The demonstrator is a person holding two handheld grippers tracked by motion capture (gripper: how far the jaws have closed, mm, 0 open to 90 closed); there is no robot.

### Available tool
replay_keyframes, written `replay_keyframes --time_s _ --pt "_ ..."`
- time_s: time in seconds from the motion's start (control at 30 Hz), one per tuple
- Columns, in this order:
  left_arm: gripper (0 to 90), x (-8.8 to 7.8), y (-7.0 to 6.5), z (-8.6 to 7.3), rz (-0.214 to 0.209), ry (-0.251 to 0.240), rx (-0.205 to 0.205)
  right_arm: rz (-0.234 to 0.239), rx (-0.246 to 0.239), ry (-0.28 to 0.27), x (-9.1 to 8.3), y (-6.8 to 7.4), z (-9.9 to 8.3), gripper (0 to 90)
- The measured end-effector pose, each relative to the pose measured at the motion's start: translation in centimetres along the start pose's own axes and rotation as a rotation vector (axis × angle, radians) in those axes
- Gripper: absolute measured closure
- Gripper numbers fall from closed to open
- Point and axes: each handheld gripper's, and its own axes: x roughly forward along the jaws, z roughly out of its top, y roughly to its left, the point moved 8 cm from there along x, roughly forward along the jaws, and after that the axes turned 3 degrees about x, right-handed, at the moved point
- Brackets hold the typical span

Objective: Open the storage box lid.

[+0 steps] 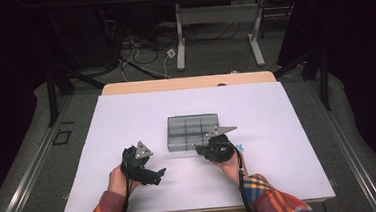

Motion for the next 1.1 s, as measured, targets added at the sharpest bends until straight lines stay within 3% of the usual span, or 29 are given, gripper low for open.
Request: replay_keyframes --time_s 0.33,0.47,0.9,1.1 --pt "0.0 0.05 -0.08 0.07 0.005 -0.011 -0.001 0.014 0.01 0.013 0.01 0.02 -0.18 86.6" --pt "0.0 0.04 -0.03 0.05 0.004 -0.009 0.0 0.02 0.005 -0.026 0.14 0.0 0.06 86.6" --pt "0.0 0.01 -0.09 0.02 -0.003 -0.002 0.002 0.021 0.014 0.0 -0.1 -0.02 -0.13 86.3" --pt "0.0 0.01 -0.05 0.03 -0.001 -0.003 0.001 0.029 0.014 -0.021 -0.02 -0.04 -0.03 86.2"
